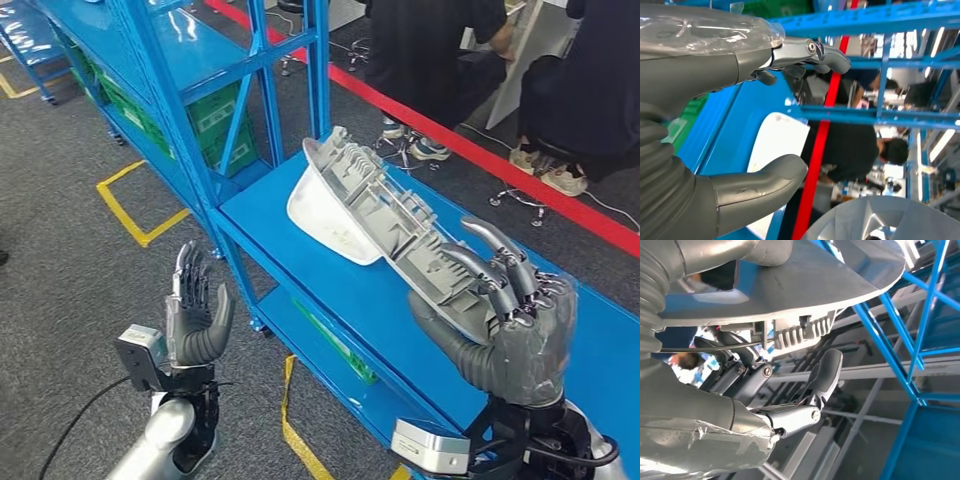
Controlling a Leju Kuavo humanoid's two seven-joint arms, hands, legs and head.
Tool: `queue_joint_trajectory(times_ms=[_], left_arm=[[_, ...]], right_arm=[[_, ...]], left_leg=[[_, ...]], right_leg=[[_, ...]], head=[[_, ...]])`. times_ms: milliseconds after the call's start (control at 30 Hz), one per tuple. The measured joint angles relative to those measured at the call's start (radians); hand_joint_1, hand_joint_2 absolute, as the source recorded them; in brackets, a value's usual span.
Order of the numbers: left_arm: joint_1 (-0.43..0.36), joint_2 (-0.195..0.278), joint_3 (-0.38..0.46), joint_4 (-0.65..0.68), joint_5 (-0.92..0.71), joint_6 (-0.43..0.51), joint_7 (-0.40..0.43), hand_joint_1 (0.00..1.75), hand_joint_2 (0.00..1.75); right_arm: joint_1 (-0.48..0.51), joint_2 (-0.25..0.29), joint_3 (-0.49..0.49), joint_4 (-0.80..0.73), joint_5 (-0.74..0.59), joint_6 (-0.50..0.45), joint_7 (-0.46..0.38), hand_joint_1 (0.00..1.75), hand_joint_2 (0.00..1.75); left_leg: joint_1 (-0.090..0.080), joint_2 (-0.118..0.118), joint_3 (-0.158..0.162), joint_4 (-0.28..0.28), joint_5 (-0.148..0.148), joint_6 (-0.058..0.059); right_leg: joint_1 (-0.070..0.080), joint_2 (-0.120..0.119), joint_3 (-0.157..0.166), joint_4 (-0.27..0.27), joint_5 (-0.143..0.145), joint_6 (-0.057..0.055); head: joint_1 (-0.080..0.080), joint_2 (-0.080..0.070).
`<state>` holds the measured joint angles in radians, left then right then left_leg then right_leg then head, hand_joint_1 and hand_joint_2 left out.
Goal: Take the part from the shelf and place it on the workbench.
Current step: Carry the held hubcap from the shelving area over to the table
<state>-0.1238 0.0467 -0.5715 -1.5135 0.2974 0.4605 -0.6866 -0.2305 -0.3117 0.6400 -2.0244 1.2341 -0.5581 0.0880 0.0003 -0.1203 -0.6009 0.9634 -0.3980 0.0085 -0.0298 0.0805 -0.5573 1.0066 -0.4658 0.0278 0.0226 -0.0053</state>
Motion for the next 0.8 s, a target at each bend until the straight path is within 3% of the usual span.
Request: queue_joint_trajectory(times_ms=[33, 100, 167, 233, 300, 333, 367, 400, 467, 500, 533, 600, 633, 700, 733, 800], left_arm=[[0.000, 0.000, 0.000, 0.000, 0.000, 0.001, -0.001, 0.00, 1.75], [0.001, 0.000, 0.000, 0.001, 0.001, 0.003, -0.003, 0.00, 1.75], [-0.001, 0.000, 0.000, 0.001, 0.001, 0.007, -0.005, 0.00, 1.75], [-0.004, 0.000, 0.000, 0.001, 0.001, 0.010, -0.007, 0.00, 1.75], [-0.002, 0.000, 0.000, 0.001, 0.001, 0.014, -0.007, 0.00, 1.75], [-0.001, 0.000, 0.000, 0.002, 0.001, 0.016, -0.007, 0.00, 1.75], [0.001, 0.000, 0.000, 0.002, 0.001, 0.019, -0.007, 0.00, 1.75], [0.001, 0.000, 0.000, 0.002, 0.000, 0.020, -0.007, 0.00, 1.75], [0.000, 0.000, 0.000, 0.001, -0.001, 0.022, -0.007, 0.00, 1.75], [0.000, 0.000, 0.000, 0.001, -0.001, 0.024, -0.007, 0.00, 1.75], [0.000, 0.000, 0.000, 0.000, -0.001, 0.026, -0.007, 0.00, 1.75], [0.002, 0.001, 0.000, -0.001, -0.003, 0.028, -0.006, 0.00, 1.75], [0.004, 0.001, 0.000, -0.001, -0.004, 0.029, -0.006, 0.00, 1.75], [0.005, 0.001, 0.000, -0.002, -0.006, 0.029, -0.005, 0.00, 1.75], [0.005, 0.001, 0.000, -0.002, -0.006, 0.029, -0.004, 0.00, 1.75], [0.006, 0.000, 0.000, -0.002, -0.007, 0.029, -0.004, 0.00, 1.75]], right_arm=[[0.000, 0.000, 0.000, -0.001, -0.001, -0.002, -0.001, 1.75, 1.75], [-0.002, 0.001, 0.001, -0.002, -0.007, -0.004, -0.003, 1.75, 1.75], [-0.004, 0.002, 0.002, -0.002, -0.011, -0.005, -0.005, 1.75, 1.75], [-0.006, 0.003, 0.003, -0.002, -0.011, -0.006, -0.008, 1.75, 1.75], [-0.008, 0.003, 0.006, -0.002, -0.013, -0.007, -0.010, 1.75, 1.75], [-0.009, 0.003, 0.007, -0.002, -0.014, -0.007, -0.011, 1.75, 1.75], [-0.010, 0.003, 0.009, -0.002, -0.015, -0.007, -0.012, 1.75, 1.75], [-0.012, 0.003, 0.010, -0.002, -0.016, -0.007, -0.013, 1.75, 1.75], [-0.017, 0.003, 0.014, -0.002, -0.018, -0.007, -0.015, 1.75, 1.75], [-0.019, 0.003, 0.016, -0.002, -0.020, -0.007, -0.016, 1.75, 1.75], [-0.022, 0.003, 0.017, -0.002, -0.023, -0.007, -0.017, 1.75, 1.75], [-0.026, 0.003, 0.020, -0.002, -0.028, -0.007, -0.018, 1.75, 1.75], [-0.028, 0.003, 0.021, -0.002, -0.030, -0.007, -0.018, 1.75, 1.75], [-0.029, 0.003, 0.023, -0.003, -0.029, -0.007, -0.019, 1.75, 1.75], [-0.029, 0.004, 0.024, -0.004, -0.029, -0.007, -0.020, 1.75, 1.75], [-0.028, 0.004, 0.025, -0.004, -0.029, -0.007, -0.021, 1.75, 1.75]], left_leg=[[0.002, -0.012, -0.006, 0.001, 0.002, -0.005], [0.004, -0.025, -0.015, 0.002, 0.007, -0.018], [-0.001, 0.020, -0.035, 0.038, -0.014, -0.028], [-0.001, 0.085, -0.095, 0.151, -0.067, -0.037], [0.005, 0.106, -0.162, 0.271, -0.106, -0.042], [0.007, 0.110, -0.174, 0.288, -0.102, -0.042], [0.008, 0.115, -0.163, 0.264, -0.081, -0.041], [0.008, 0.123, -0.132, 0.204, -0.049, -0.039], [0.001, 0.163, -0.055, 0.062, 0.002, -0.029], [-0.004, 0.175, -0.031, 0.019, 0.012, -0.023], [-0.009, 0.180, -0.022, -0.001, 0.013, -0.018], [-0.011, 0.155, -0.021, -0.006, 0.013, -0.008], [-0.010, 0.144, -0.018, -0.011, 0.014, -0.004], [-0.003, 0.123, -0.009, -0.019, 0.016, 0.007], [-0.002, 0.113, -0.006, -0.020, 0.016, 0.010], [-0.003, 0.088, -0.003, -0.019, 0.013, 0.015]], right_leg=[[0.000, 0.010, 0.007, -0.012, -0.004, -0.003], [0.001, -0.012, 0.014, -0.020, -0.002, -0.011], [-0.002, -0.042, 0.023, -0.030, 0.001, -0.023], [0.000, -0.072, 0.027, -0.034, 0.001, -0.033], [0.003, -0.103, 0.028, -0.035, -0.002, -0.036], [0.003, -0.118, 0.028, -0.035, -0.004, -0.036], [0.003, -0.132, 0.030, -0.035, -0.005, -0.035], [0.004, -0.146, 0.033, -0.035, -0.008, -0.033], [0.007, -0.168, 0.039, -0.034, -0.015, -0.026], [0.009, -0.178, 0.043, -0.035, -0.018, -0.022], [0.012, -0.187, 0.046, -0.036, -0.022, -0.016], [0.012, -0.204, 0.053, -0.040, -0.028, -0.005], [0.010, -0.196, 0.053, -0.036, -0.035, 0.000], [0.006, -0.144, 0.026, 0.028, -0.076, 0.005], [0.006, -0.113, -0.006, 0.095, -0.108, 0.005], [0.008, -0.087, -0.079, 0.232, -0.156, 0.006]], head=[[0.000, 0.000], [-0.003, 0.000], [-0.015, 0.000], [-0.028, 0.000], [-0.036, 0.000], [-0.040, 0.000], [-0.044, 0.000], [-0.049, 0.000], [-0.056, 0.000], [-0.057, 0.000], [-0.057, 0.000], [-0.053, 0.000], [-0.050, 0.000], [-0.040, 0.000], [-0.032, 0.000], [-0.020, 0.000]])
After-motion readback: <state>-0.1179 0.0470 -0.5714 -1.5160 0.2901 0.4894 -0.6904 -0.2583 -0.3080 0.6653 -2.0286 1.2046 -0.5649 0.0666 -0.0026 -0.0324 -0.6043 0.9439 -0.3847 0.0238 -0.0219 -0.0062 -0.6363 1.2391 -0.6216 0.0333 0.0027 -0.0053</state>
